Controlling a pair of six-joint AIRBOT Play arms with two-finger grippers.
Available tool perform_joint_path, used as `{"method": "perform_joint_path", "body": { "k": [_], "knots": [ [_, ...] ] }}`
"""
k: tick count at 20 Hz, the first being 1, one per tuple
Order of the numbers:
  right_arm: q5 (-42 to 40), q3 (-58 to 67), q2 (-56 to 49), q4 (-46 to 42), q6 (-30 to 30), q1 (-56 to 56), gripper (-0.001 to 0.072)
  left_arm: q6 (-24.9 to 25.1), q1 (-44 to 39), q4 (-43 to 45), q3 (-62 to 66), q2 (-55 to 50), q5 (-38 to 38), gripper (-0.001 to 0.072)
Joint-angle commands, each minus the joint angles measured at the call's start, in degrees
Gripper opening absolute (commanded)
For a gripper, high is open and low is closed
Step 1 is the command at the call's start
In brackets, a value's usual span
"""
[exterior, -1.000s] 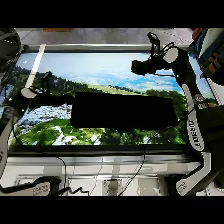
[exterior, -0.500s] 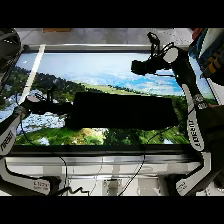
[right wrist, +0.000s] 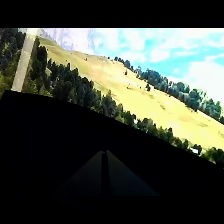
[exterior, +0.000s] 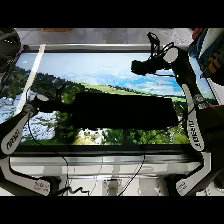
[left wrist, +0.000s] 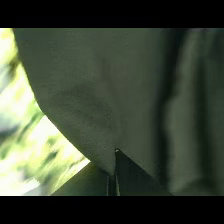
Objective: Fold the clothes and pants, and hang the long-sleeved shirts on hangers.
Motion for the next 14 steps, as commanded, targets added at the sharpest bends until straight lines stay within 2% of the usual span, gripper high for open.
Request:
{"method": "perform_joint_path", "body": {
  "k": [1, 4, 7, 14],
  "knots": [
    [0.3, 0.0, 0.0, -0.9, 0.0, 0.0, 0.0013, -5.6, 0.3, 5.4, 7.3, 3.6, -8.9, 0.0008],
    [2.4, 0.0, 0.0, -2.3, 0.0, 0.0, 0.0013, -13.3, -0.3, 15.3, 15.9, 8.7, -17.0, 0.0007],
    [4.7, 0.0, 0.0, -4.7, -0.1, 0.0, 0.0013, -16.8, -0.6, 16.8, 20.8, 12.9, -23.0, 0.0007],
    [6.7, -4.8, -0.3, -5.2, -0.1, 0.1, 0.0013, -17.1, -1.7, 16.8, 21.8, 17.9, -27.5, 0.0008]
  ]
}}
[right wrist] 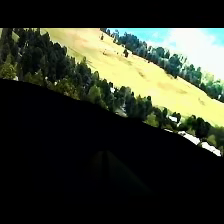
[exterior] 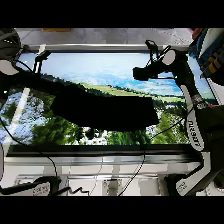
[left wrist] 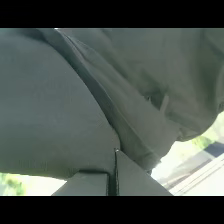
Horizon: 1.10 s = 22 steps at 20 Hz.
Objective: Fold the clothes and pants, and hang the long-sleeved shirts on hangers.
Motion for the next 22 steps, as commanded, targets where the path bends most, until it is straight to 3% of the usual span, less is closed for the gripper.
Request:
{"method": "perform_joint_path", "body": {
  "k": [1, 10, 16, 22],
  "knots": [
    [1.0, -4.0, -0.1, -0.3, 0.0, 0.1, 0.0013, -0.8, -0.3, 0.8, 0.7, 1.5, -2.3, 0.0008],
    [-1.9, -13.6, -0.1, 1.9, -1.5, 4.1, 0.0013, -3.7, -2.1, 3.5, 3.6, 1.5, -5.5, 0.0006],
    [-6.3, -13.6, -0.1, 1.9, -1.5, 9.2, 0.0013, -5.1, -10.7, 24.5, 8.9, 1.4, -2.9, 0.0006],
    [-9.9, -13.6, -0.1, 1.9, -1.4, 11.3, 0.0012, -5.0, -15.3, 28.9, 10.1, 1.9, 1.2, 0.0008]
  ]
}}
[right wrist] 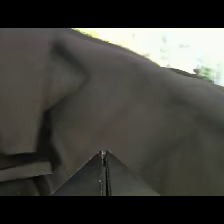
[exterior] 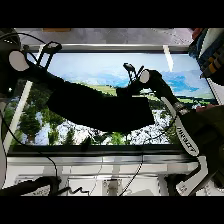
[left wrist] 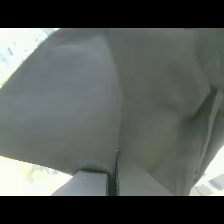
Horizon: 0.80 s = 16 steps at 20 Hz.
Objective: Fold the clothes and pants, and hang the long-sleeved shirts on hangers.
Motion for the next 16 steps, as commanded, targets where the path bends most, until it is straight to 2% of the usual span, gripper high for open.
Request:
{"method": "perform_joint_path", "body": {
  "k": [1, 5, 8, 14, 16],
  "knots": [
    [-2.9, 0.0, 0.0, -0.1, 0.0, 0.9, 0.0013, -0.1, -1.8, 3.2, 2.4, 0.7, 2.5, 0.0008],
    [-4.7, 0.0, -0.7, 0.3, 0.3, 1.4, 0.0012, -0.1, -1.8, 1.4, 5.1, 1.1, 4.4, 0.0009],
    [-7.3, 0.0, -4.3, 6.5, 0.7, 3.1, 0.0012, -0.1, -1.8, -1.6, 5.1, 0.3, 4.5, 0.0009],
    [-28.3, 0.0, -14.5, 24.2, 3.6, 11.5, 0.0010, -0.1, -1.8, -2.7, 5.1, -0.3, 4.6, 0.0010],
    [-34.0, 0.0, -16.8, 27.1, 4.7, 14.8, 0.0010, -0.1, -1.8, -4.5, 5.1, -0.4, 4.9, 0.0009]
  ]
}}
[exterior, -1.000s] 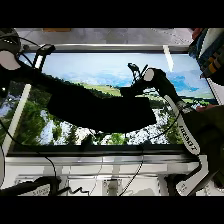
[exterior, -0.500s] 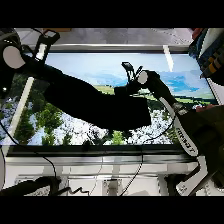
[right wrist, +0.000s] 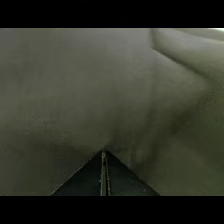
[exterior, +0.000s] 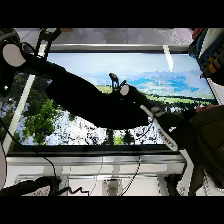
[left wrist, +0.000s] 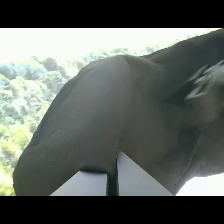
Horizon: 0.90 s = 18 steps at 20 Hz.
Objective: Fold the clothes and pants, and hang the long-sleeved shirts on hangers.
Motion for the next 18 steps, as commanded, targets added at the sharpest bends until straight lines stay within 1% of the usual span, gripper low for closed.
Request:
{"method": "perform_joint_path", "body": {
  "k": [1, 3, 5, 9, 11, 12, 13, 16, 18],
  "knots": [
    [-12.2, 0.0, -4.3, 7.5, 3.2, 5.5, 0.0010, 0.0, 0.0, -3.8, 0.0, -0.3, 0.8, 0.0010],
    [-13.7, 0.1, -4.4, 6.7, 3.3, 6.9, 0.0011, 0.0, 0.0, -7.3, 0.0, -1.0, 2.0, 0.0010],
    [-11.0, 0.2, -3.4, 2.3, 3.3, 6.0, 0.0011, 0.0, 0.0, -11.8, 0.0, -2.9, 2.6, 0.0010],
    [4.7, 0.2, 2.4, -13.1, 3.3, -2.4, 0.0011, 0.0, 0.0, -24.4, 0.0, -8.6, 1.9, 0.0010],
    [9.5, 0.2, 7.1, -19.2, 3.3, -8.1, 0.0012, 0.0, -0.4, -32.9, 0.0, -11.8, 2.0, 0.0009],
    [10.6, 0.2, 9.3, -20.4, 3.3, -10.8, 0.0012, 0.0, -1.1, -35.8, 0.0, -13.4, 2.3, 0.0009],
    [11.1, 0.2, 11.8, -20.6, 3.3, -13.7, 0.0012, 0.0, -2.4, -37.0, 0.0, -15.1, 2.6, 0.0009],
    [11.9, 0.2, 18.1, -20.9, 3.3, -20.2, 0.0012, 0.0, -8.1, -37.1, 0.0, -20.4, 5.0, 0.0009],
    [12.2, 0.2, 21.4, -21.4, 3.2, -23.1, 0.0012, 0.0, -13.2, -39.6, 0.0, -23.5, 7.7, 0.0009]
  ]
}}
